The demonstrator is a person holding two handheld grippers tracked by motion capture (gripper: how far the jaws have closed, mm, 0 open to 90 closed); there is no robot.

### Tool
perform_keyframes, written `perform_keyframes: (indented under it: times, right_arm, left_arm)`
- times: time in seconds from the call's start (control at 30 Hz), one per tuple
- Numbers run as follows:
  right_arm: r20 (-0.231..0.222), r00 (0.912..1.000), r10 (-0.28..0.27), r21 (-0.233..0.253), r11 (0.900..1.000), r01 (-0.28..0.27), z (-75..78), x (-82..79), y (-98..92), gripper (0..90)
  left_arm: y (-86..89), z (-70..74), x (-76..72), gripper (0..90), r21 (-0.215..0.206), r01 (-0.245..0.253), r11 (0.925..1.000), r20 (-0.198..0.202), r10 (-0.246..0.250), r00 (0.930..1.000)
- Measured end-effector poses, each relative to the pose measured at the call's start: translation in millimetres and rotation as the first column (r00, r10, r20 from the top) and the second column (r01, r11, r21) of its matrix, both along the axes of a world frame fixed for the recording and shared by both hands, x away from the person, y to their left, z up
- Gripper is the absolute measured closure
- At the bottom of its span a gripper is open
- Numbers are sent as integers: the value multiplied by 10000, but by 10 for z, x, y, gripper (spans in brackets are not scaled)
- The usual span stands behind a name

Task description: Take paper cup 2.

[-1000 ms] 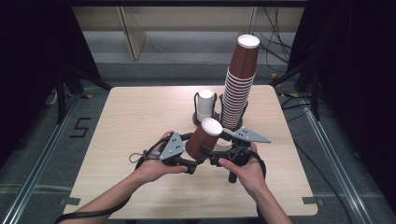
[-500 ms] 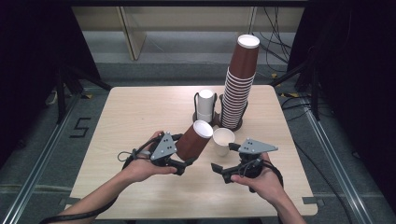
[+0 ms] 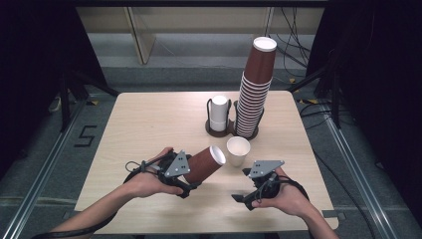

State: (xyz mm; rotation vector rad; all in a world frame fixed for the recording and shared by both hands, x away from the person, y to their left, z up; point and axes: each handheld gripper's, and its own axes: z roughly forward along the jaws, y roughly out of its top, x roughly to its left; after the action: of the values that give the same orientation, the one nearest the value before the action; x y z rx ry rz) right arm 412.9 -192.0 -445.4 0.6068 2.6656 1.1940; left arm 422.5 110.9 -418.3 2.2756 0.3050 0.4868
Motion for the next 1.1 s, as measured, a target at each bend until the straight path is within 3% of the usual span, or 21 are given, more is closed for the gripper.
perform_keyframes:
  times: [0.07, 0.1, 0.23, 0.3, 0.33, 0.53, 0.6, 0.77, 0.8, 0.83, 0.93, 0.97, 1.0, 1.03, 1.1]
  right_arm:
    - [-178, 9997, 139, -189, 9997, -142, -19, -8, 10, 81]
    - [7, 9998, 177, -220, 9996, -176, -24, 0, 10, 81]
    - [-158, 9997, 176, -99, 9998, -178, -58, 34, 47, 81]
    - [73, 9995, 316, -143, 9994, -315, -57, 59, 56, 81]
    - [-137, 9996, 231, -46, 9997, -232, -65, 52, 65, 81]
    - [8, 9996, 278, -160, 9995, -278, -33, 32, 79, 81]
    - [98, 9996, 268, -301, 9992, -265, -36, 25, 83, 84]
    - [587, 9948, 838, -894, 9929, -784, -57, 44, 98, 113]
    - [396, 9958, 831, -983, 9920, -789, -56, 32, 107, 118]
    - [600, 9926, 1056, -1113, 9889, -985, -55, 39, 116, 121]
    - [657, 9901, 1241, -1313, 9847, -1147, -52, 39, 148, 126]
    - [463, 9905, 1297, -1332, 9835, -1225, -59, 35, 164, 127]
    - [628, 9867, 1501, -1429, 9798, -1400, -57, 47, 170, 128]
    - [482, 9869, 1538, -1489, 9781, -1452, -62, 44, 181, 129]
    - [648, 9817, 1789, -1712, 9712, -1657, -55, 57, 198, 129]
  left_arm:
    - [2, 10, -8, 146, 157, 73, 9998, 3, -73, 10000]
    - [-4, 11, -15, 148, 131, 81, 9999, -77, -80, 9999]
    - [-45, 5, -15, 164, 177, 223, 9996, -37, -222, 9997]
    - [-57, 6, -13, 166, 165, 215, 9996, -17, -215, 9998]
    - [-61, 5, -11, 167, 263, 206, 9994, -55, -205, 9998]
    - [-86, 9, -13, 171, 731, 564, 9957, -227, -548, 9982]
    - [-94, 13, -27, 172, 973, 732, 9926, -279, -708, 9971]
    - [-118, -12, -61, 174, 1637, 1067, 9807, -451, -1006, 9939]
    - [-123, -16, -65, 175, 1783, 1167, 9770, -557, -1083, 9926]
    - [-132, -31, -76, 175, 1817, 1185, 9762, -545, -1104, 9924]
    - [-146, -35, -90, 176, 2059, 1376, 9688, -680, -1261, 9897]
    - [-152, -36, -92, 176, 2110, 1440, 9668, -720, -1316, 9887]
    - [-159, -40, -97, 176, 2152, 1473, 9654, -697, -1352, 9884]
    - [-167, -32, -97, 176, 2365, 1622, 9580, -745, -1485, 9861]
    - [-184, -43, -109, 176, 2353, 1691, 9571, -747, -1557, 9850]
